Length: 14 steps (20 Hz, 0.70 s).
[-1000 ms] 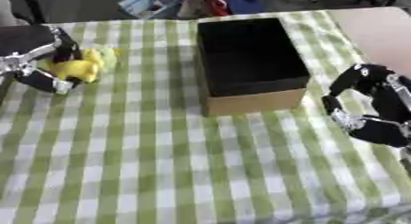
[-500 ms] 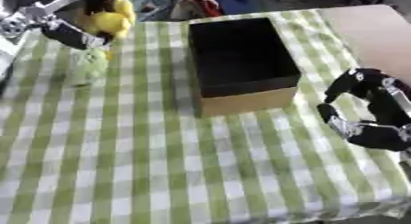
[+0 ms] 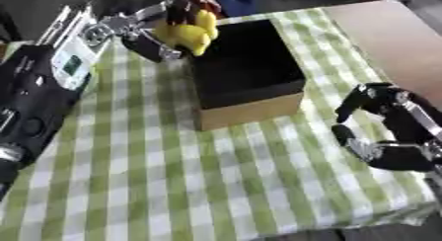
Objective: Pick up objects on the table and place them in the box.
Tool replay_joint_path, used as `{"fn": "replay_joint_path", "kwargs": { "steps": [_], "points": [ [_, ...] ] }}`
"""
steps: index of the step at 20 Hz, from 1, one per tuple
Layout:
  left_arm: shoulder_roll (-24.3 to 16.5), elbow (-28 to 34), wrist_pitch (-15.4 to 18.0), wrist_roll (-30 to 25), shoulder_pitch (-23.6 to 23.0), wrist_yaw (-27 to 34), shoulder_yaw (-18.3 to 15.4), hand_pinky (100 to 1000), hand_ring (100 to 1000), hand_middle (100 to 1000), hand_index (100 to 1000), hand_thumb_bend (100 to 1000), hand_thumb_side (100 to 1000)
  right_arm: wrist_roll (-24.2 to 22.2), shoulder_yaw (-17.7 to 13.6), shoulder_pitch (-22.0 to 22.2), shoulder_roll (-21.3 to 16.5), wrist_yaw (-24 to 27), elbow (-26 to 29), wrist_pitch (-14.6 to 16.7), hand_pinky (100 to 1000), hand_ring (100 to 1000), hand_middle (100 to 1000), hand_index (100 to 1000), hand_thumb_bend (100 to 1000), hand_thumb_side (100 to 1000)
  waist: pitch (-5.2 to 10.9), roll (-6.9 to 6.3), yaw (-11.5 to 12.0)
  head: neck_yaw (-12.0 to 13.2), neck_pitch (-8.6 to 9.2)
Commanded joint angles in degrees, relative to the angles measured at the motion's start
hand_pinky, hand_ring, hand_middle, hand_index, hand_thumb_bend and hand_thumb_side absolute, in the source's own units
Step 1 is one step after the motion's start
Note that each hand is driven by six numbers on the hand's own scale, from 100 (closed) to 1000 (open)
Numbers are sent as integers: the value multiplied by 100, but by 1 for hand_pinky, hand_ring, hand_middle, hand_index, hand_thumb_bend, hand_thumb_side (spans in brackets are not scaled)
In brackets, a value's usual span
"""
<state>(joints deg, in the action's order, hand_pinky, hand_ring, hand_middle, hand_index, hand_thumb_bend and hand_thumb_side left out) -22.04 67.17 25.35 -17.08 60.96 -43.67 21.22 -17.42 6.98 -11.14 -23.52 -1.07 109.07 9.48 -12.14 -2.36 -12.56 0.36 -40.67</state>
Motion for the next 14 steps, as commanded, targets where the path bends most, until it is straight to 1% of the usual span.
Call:
{"fn": "replay_joint_path", "kwargs": {
  "steps": [1, 5, 8, 9, 10, 12, 14],
  "points": [
    [120, -27, 105, -175, 123, -31, 76, 601, 474, 453, 608, 376, 100, -83, 32, -81, -143, 46, 34, 13, 673, 532, 518, 566, 245, 100, 67, 10, -46, 15, 83],
    [240, -177, 216, -345, 49, -118, 150, 610, 491, 470, 638, 416, 100, -106, 47, -103, -125, 50, 31, 13, 673, 532, 518, 566, 243, 100, 52, -4, -116, -5, 115],
    [268, -216, 258, -374, 18, -150, 152, 621, 510, 503, 734, 539, 100, -108, 46, -95, -116, 52, 24, 10, 673, 532, 518, 566, 240, 100, 45, -5, -121, -20, 120],
    [265, -209, 260, -365, 15, -144, 143, 626, 516, 514, 769, 602, 100, -106, 44, -92, -113, 52, 22, 10, 673, 532, 518, 566, 238, 100, 44, -5, -118, -24, 123],
    [255, -191, 251, -336, 16, -131, 127, 630, 519, 520, 792, 642, 100, -104, 43, -91, -108, 53, 21, 9, 673, 532, 518, 566, 236, 100, 43, -4, -116, -27, 127],
    [224, -133, 209, -248, 29, -106, 92, 638, 529, 534, 828, 694, 101, -103, 45, -91, -105, 55, 19, 7, 673, 532, 518, 566, 233, 100, 44, 2, -111, -32, 124],
    [183, -45, 153, -151, 48, -74, 61, 643, 533, 546, 844, 731, 134, -104, 45, -86, -105, 55, 15, 5, 673, 532, 518, 566, 231, 100, 47, 11, -100, -29, 118]
  ]
}}
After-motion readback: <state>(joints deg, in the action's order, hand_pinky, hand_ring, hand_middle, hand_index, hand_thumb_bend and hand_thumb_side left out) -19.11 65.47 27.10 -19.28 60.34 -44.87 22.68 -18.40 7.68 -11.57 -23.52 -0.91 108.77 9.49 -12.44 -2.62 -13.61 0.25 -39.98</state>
